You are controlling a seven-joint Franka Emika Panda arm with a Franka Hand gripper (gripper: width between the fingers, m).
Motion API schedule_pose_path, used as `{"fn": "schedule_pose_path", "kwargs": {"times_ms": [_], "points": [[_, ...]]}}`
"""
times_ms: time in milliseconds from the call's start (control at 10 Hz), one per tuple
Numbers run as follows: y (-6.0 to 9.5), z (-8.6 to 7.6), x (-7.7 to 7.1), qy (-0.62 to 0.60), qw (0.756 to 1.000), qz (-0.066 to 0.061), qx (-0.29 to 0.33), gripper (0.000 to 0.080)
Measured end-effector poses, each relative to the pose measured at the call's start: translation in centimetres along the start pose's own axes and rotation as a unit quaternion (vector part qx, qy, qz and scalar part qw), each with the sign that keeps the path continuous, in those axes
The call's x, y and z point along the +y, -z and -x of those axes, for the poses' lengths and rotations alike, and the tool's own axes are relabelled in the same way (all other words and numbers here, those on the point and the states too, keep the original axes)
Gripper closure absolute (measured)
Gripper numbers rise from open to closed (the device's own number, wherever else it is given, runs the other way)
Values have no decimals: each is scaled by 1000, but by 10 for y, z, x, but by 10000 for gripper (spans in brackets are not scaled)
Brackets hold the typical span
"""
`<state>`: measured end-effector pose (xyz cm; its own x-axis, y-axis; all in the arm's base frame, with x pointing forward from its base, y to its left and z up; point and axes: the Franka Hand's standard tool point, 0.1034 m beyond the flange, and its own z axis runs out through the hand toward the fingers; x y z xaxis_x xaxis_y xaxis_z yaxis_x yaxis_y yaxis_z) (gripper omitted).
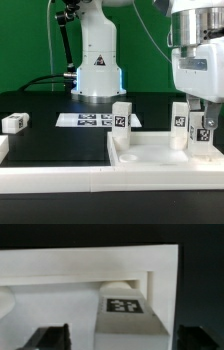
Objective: Assemble square table
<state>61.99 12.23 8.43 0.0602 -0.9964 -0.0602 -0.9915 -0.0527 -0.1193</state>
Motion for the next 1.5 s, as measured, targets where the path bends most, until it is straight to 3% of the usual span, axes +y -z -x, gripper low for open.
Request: {"fn": "schedule_pose_path", "kwargs": {"times_ms": [100,200,700,1000,1300,1500], "points": [[0,3,-1,54,999,-3,-1,177],[0,8,-2,78,997,-7,-2,155],[0,6,-2,305,952,-4,6,150],[2,4,-5,454,891,-11,14,150],[2,3,-5,544,839,-9,16,150],[2,2,-6,579,815,-8,17,150]]}}
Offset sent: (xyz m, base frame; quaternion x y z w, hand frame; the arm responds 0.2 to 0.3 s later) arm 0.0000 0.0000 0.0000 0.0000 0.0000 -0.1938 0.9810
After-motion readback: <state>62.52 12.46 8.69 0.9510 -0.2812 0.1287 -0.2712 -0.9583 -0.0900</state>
